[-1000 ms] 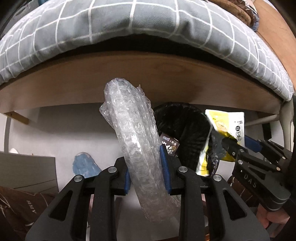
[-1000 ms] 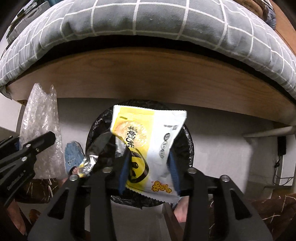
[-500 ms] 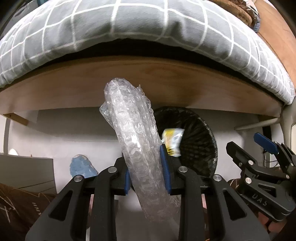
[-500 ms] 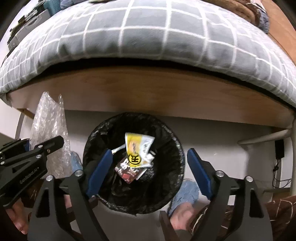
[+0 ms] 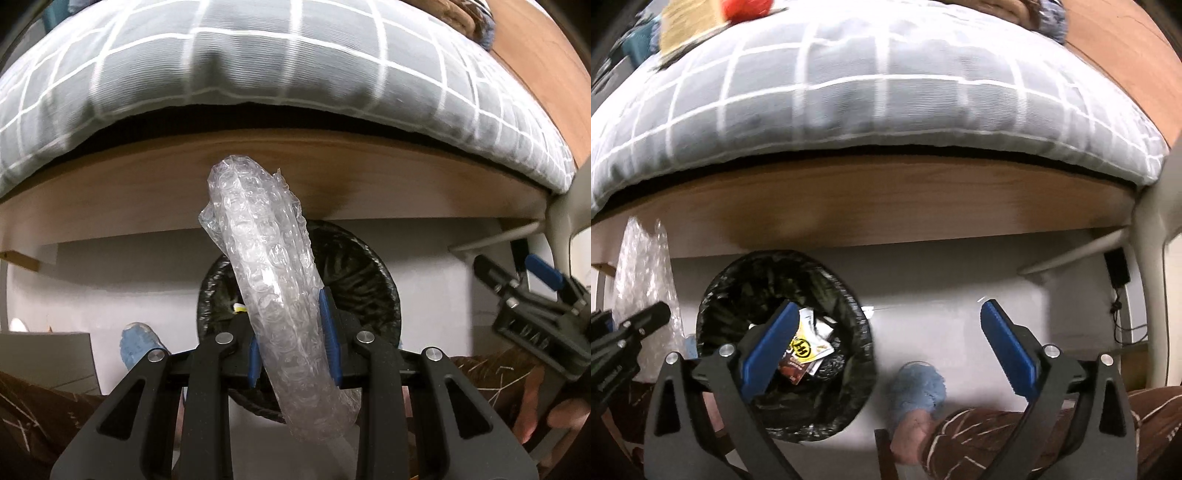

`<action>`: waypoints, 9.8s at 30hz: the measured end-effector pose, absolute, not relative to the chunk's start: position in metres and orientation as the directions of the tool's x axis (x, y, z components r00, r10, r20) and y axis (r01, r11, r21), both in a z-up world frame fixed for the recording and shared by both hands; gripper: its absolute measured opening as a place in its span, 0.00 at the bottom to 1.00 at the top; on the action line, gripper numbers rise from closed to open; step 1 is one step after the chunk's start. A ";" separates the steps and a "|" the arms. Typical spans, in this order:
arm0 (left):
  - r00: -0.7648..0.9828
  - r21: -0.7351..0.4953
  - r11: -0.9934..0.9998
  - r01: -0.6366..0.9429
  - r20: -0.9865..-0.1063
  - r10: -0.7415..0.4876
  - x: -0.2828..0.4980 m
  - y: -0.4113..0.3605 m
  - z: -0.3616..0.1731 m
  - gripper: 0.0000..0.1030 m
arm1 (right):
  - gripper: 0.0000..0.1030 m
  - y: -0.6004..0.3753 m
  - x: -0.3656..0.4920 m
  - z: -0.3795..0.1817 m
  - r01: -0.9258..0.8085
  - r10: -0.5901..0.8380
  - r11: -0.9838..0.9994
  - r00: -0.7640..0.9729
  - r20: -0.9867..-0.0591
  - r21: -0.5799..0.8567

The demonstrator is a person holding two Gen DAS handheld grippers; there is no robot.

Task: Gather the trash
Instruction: 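Open the right tool to drop the yellow packet while the left tool releases the bubble wrap, then move both open tools back up toward the yogurt cup and red bag, then grasp the yellow yogurt cup with the left tool while the right tool grasps the red bag, then lift the yogurt cup and red bag and carry them toward the bin, then lower the held red bag and yogurt cup down over the bin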

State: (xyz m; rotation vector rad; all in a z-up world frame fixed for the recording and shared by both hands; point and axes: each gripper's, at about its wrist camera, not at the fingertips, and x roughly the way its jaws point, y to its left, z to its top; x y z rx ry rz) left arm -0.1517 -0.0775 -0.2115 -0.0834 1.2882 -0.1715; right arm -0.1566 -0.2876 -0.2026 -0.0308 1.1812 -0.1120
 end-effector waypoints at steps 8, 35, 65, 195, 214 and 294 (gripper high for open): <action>0.246 -0.165 0.977 0.138 -0.949 -0.195 -0.151 -0.103 -0.216 0.26 | 0.92 -0.311 -0.162 -0.193 0.101 -0.145 0.988 0.364 -0.920 -0.116; 0.296 -0.128 0.977 0.169 -0.939 -0.175 -0.152 -0.116 -0.217 0.82 | 0.92 -0.293 -0.156 -0.183 0.060 -0.124 0.992 0.401 -0.908 -0.109; 0.521 -0.149 0.988 0.037 -0.841 -0.147 -0.167 -0.039 -0.100 0.94 | 0.92 -0.259 -0.166 -0.109 -0.009 -0.068 0.996 0.567 -0.821 -0.089; 0.663 -0.069 0.997 -0.039 -0.748 -0.026 0.028 0.038 -0.030 0.70 | 0.19 -0.181 0.068 -0.039 -0.151 0.144 0.987 0.665 -0.733 0.058; 0.679 -0.080 0.997 0.009 -0.732 -0.065 -0.007 0.013 -0.014 0.70 | 0.19 -0.195 0.024 -0.016 -0.134 0.117 0.990 0.684 -0.720 0.035; 0.634 -0.085 0.992 0.093 -0.763 -0.125 -0.149 -0.020 -0.024 0.70 | 0.19 -0.222 -0.146 -0.013 -0.093 0.096 0.995 0.673 -0.733 0.044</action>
